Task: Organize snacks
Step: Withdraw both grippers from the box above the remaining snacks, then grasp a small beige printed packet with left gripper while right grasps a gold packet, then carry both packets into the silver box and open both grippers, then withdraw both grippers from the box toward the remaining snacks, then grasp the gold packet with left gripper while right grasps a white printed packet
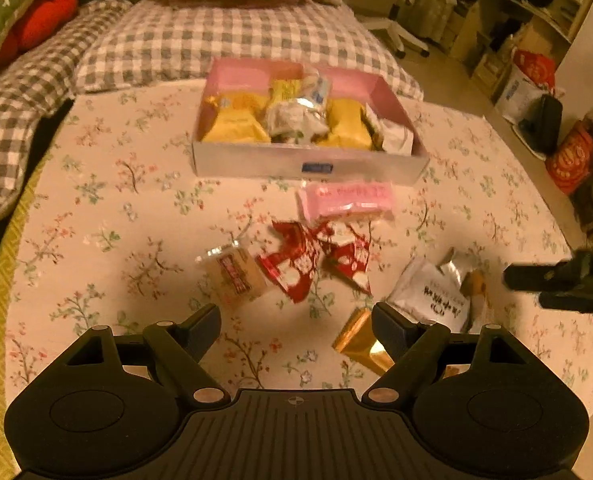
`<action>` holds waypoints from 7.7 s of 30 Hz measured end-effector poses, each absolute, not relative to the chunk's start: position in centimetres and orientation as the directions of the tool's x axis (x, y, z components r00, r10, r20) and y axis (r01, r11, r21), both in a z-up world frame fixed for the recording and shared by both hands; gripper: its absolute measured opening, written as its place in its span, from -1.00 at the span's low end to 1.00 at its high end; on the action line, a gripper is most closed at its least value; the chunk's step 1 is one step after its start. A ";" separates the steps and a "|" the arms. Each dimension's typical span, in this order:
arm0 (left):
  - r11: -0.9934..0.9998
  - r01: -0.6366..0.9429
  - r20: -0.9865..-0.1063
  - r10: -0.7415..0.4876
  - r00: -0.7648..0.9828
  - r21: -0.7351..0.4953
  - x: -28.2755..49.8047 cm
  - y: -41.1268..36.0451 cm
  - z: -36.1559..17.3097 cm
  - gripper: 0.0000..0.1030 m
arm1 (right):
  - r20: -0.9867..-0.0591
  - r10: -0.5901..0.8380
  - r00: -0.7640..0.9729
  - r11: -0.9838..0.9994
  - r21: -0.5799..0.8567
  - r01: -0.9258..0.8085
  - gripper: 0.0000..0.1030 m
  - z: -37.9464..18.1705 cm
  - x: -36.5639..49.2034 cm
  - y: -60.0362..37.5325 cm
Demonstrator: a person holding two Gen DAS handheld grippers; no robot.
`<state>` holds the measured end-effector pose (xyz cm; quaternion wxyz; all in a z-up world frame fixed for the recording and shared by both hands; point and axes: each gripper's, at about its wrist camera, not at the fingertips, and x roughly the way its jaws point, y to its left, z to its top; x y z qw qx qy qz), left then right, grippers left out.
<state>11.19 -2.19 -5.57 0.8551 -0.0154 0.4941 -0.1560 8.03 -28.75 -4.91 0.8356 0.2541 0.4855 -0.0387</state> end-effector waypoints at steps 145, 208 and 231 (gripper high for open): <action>0.841 0.397 -0.873 -0.459 0.165 -0.367 10.5 -6.8 -10.4 0.53 | -0.816 0.308 0.489 0.939 0.342 -0.020 0.34 -3.4 10.1 -25.8; 0.957 0.212 -0.837 -0.278 0.472 -0.199 10.0 -0.9 -11.0 -0.55 | -0.853 0.147 0.500 0.983 0.073 -0.166 -0.94 -7.4 11.9 -19.5; 0.965 0.212 -0.844 -0.239 0.481 -0.153 10.0 -0.8 -11.3 -0.55 | -0.812 0.123 0.570 0.931 -0.105 -0.350 -0.17 -9.2 13.4 -17.6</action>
